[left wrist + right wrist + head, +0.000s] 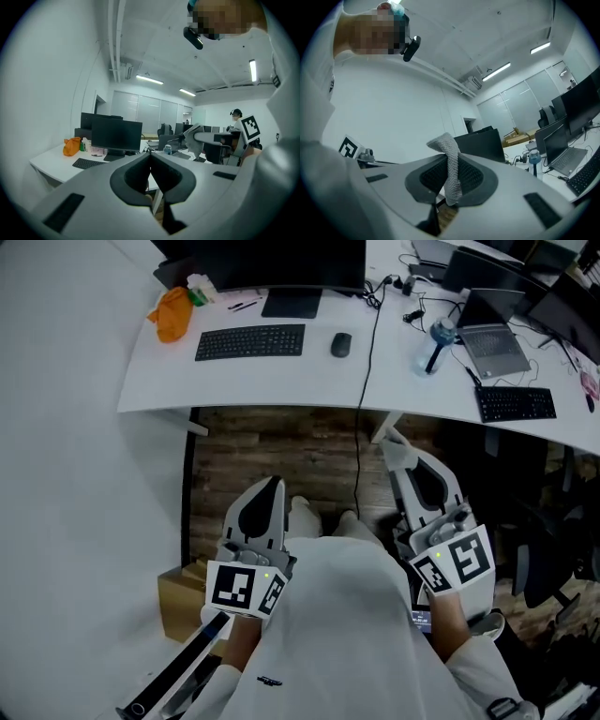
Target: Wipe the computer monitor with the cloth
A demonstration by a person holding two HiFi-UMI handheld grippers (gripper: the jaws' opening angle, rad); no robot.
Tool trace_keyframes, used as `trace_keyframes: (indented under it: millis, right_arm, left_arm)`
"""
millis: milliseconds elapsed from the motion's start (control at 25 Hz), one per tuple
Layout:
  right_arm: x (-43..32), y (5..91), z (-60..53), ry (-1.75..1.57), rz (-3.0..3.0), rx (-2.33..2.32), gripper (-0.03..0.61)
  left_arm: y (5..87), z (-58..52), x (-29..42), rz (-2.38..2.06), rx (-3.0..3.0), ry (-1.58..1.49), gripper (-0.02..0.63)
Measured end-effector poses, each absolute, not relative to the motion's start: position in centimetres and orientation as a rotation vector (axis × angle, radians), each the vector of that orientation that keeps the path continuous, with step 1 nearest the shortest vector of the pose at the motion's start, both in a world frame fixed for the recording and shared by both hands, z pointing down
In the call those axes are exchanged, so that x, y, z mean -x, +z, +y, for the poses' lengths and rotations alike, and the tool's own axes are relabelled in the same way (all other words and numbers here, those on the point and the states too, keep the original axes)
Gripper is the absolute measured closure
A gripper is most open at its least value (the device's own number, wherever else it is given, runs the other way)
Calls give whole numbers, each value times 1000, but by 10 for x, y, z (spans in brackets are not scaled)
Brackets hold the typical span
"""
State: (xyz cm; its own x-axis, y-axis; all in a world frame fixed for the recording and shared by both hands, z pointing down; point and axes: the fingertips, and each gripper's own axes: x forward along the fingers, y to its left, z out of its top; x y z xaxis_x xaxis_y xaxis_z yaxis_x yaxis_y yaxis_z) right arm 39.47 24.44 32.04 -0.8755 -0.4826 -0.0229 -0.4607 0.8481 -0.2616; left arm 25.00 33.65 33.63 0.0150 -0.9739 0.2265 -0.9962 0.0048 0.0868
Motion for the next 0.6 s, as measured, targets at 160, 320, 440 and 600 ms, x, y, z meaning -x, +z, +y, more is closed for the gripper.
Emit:
trace_keyframes:
  millis: [160, 320, 440, 600]
  right_arm:
    - [-380, 319, 241, -345, 2958, 675, 536]
    - [-352, 325, 231, -256, 3031, 631, 537]
    - [-333, 329, 211, -236, 3058, 649, 538]
    - [-304, 324, 179, -289, 3030, 673, 538]
  left_arm:
    - [336, 328, -238, -2069, -2049, 134, 595]
    - [337, 309, -219, -2079, -2041, 101, 595]
    - [342, 285, -203, -2059, -2047, 81, 594]
    - [342, 251, -169, -2036, -2055, 52, 595]
